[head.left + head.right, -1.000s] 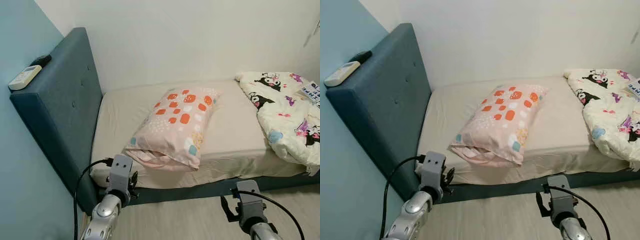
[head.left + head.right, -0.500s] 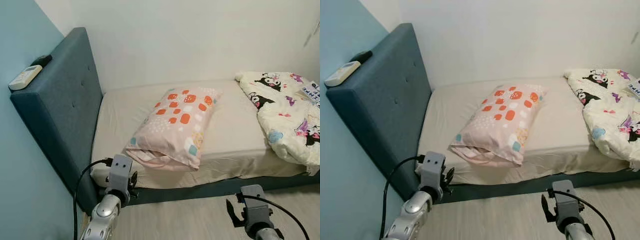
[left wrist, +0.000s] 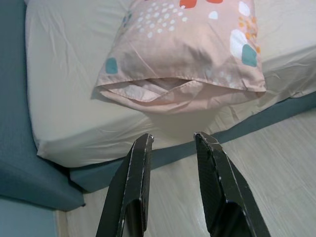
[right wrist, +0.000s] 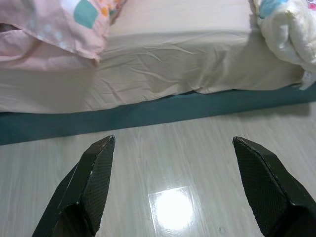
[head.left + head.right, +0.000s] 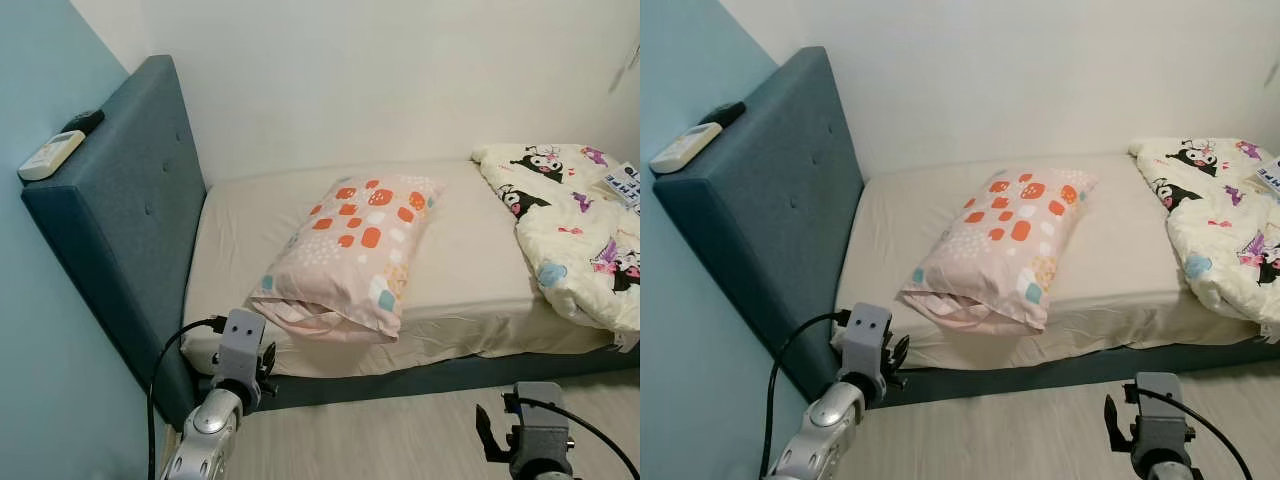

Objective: Clean up the room

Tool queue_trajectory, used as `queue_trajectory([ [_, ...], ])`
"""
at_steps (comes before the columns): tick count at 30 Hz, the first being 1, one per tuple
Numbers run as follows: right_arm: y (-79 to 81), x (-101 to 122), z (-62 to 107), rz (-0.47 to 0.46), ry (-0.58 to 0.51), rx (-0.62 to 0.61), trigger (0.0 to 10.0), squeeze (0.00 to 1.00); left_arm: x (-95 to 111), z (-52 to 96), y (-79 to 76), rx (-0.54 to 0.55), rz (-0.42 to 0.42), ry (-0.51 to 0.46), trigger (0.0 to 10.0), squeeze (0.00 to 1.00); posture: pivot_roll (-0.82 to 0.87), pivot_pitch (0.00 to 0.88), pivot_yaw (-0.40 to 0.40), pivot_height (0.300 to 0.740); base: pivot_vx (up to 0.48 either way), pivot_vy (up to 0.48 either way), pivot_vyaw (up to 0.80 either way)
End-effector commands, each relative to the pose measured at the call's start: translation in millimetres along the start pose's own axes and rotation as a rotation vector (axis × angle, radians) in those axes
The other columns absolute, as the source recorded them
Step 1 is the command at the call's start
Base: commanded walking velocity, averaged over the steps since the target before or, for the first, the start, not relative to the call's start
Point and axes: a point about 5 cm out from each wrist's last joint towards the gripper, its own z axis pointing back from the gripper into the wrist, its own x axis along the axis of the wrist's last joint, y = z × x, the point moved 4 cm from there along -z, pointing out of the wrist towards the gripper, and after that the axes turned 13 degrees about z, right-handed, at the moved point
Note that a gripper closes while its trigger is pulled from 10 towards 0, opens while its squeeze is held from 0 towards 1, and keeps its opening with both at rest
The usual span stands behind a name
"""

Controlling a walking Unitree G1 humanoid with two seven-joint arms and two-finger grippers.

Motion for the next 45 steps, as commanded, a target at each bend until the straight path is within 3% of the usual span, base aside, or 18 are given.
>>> queue_trajectory([
  [1,-3.2,-2.3,2.2,-0.021,0.014,-0.015,10.0,0.00,-2.2,1.5,1.5,0.003,0.009,0.005,10.0,0.00,-0.06,0.055,0.014,0.740,0.000,0.000,0.00],
  [17,-10.2,-16.4,7.5,0.008,0.092,-0.016,10.0,0.00,-2.5,1.3,0.5,0.000,0.011,0.004,10.0,0.00,-0.06,0.051,0.011,0.740,0.000,0.000,0.00],
  [30,-3.6,-16.6,13.1,0.206,0.066,0.097,10.0,0.00,-4.5,5.6,1.5,-0.003,0.010,0.012,10.0,0.00,-0.03,0.046,-0.012,0.740,0.000,0.000,0.00],
  [45,-12.2,-17.1,15.0,0.296,0.061,0.089,10.0,0.00,-2.4,4.6,3.8,0.008,0.012,0.004,10.0,0.00,-0.04,0.037,-0.021,0.740,0.000,0.000,0.00],
])
